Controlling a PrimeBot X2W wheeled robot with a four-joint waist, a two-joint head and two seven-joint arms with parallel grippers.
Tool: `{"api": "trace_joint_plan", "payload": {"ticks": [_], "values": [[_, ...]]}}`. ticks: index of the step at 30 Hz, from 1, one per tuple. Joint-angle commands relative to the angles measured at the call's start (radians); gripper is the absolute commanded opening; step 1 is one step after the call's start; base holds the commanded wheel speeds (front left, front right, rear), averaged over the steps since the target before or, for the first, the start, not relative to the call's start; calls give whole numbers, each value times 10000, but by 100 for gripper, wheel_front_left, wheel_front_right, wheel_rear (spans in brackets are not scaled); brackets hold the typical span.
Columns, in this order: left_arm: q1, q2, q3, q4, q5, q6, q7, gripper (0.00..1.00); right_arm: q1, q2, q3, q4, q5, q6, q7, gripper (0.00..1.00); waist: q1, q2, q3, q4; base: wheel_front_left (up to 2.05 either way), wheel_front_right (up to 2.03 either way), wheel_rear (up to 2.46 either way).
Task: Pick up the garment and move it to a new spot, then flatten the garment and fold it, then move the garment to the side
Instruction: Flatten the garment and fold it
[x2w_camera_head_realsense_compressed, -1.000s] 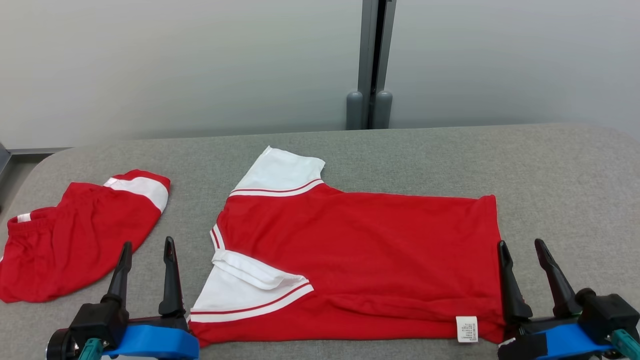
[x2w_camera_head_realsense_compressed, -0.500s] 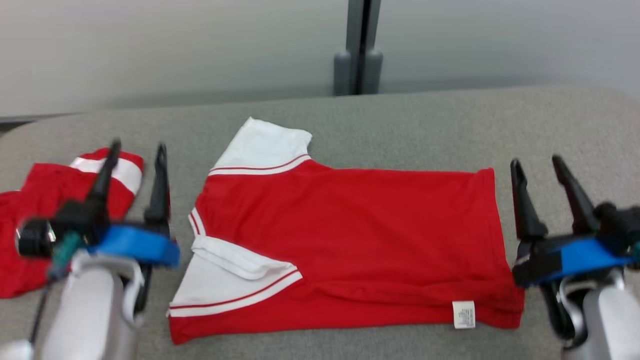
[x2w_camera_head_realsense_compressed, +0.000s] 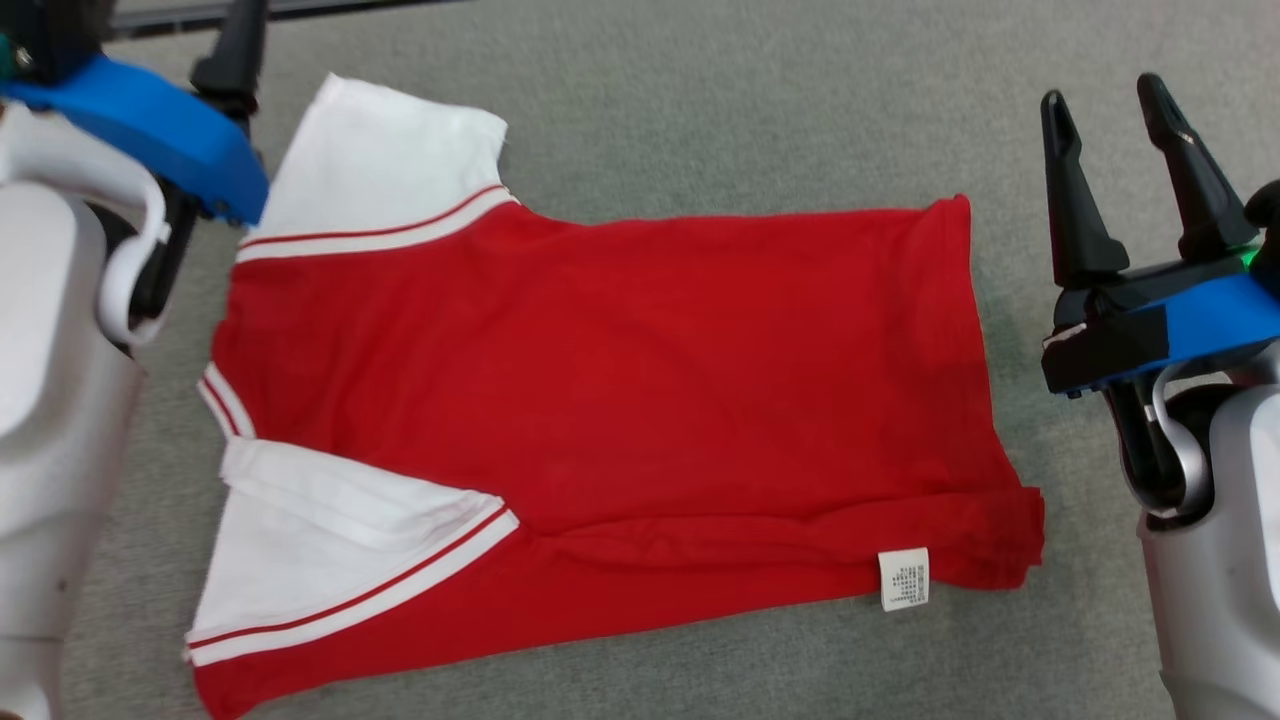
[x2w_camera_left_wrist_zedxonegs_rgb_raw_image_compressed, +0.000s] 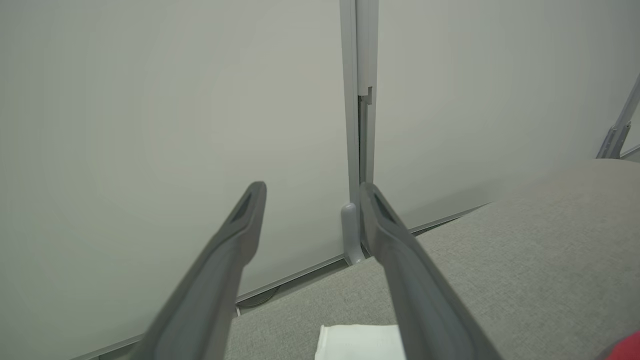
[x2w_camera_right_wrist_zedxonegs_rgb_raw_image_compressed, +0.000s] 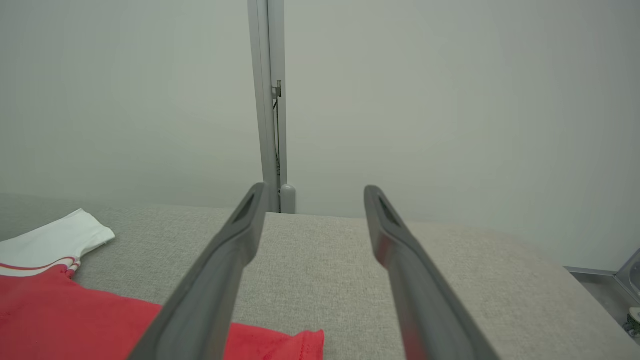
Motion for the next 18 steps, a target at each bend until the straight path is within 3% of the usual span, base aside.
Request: {"api": "trace_joint_plan", "payload": {"ticks": [1,11,18], "values": [[-376,122,-215,311,-341,3,186,100,-252,11,46,7,27,3,-38,100,-3,0,296,-20,0,0,0],[-1784,849,-2080,2431,-1933,1,1140,100,-854,221,303,92,135,1,-189,100,-3,0,1456,-773,0,0,0],[-2033,974,-3062,3276,-2964,1,1671,100,-1021,209,344,240,176,1,-263,100,-3,0,1770,-987,0,0,0]]}}
